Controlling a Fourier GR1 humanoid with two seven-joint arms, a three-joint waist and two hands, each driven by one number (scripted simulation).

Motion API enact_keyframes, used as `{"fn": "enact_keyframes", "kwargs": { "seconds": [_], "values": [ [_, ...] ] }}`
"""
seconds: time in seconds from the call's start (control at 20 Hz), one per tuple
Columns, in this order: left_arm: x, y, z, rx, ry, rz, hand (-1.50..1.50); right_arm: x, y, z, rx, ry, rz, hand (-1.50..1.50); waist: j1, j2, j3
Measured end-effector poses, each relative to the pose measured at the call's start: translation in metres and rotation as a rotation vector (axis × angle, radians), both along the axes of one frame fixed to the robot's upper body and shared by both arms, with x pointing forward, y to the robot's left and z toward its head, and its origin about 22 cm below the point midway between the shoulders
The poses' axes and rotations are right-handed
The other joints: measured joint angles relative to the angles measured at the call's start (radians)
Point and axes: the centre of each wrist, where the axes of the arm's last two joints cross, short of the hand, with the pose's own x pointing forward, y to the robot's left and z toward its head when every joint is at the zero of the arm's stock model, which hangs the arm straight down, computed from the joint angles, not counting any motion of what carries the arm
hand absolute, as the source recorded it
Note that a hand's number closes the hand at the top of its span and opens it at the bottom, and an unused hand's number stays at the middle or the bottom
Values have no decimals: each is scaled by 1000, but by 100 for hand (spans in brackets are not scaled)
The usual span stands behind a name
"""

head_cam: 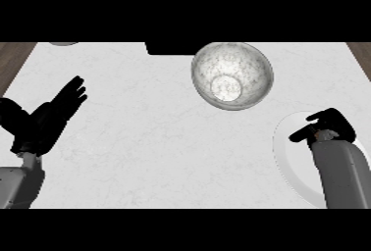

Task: Pick the cupcake from the plate and place it in the bowl

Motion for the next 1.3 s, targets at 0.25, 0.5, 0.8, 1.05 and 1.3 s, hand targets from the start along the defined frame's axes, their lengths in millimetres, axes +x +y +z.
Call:
{"fn": "enact_keyframes", "kwargs": {
  "seconds": [0.25,0.5,0.8,1.05,1.3],
  "values": [
    [2,-1,-1,-7,-3,0,0,6,1,-4,-37,-12,2,150,0,0,-1],
    [4,-4,-2,-7,3,3,0,4,-2,-2,-57,-28,22,150,0,1,2],
    [-5,0,-6,-8,11,6,0,-7,13,6,-77,-61,87,150,-3,1,3],
    [-11,-1,-7,-7,15,15,0,-65,54,-6,-80,-92,259,150,-27,-9,2],
    [-6,0,-6,-6,6,32,0,-129,78,14,-118,-161,362,150,-34,-7,2]
  ]
}}
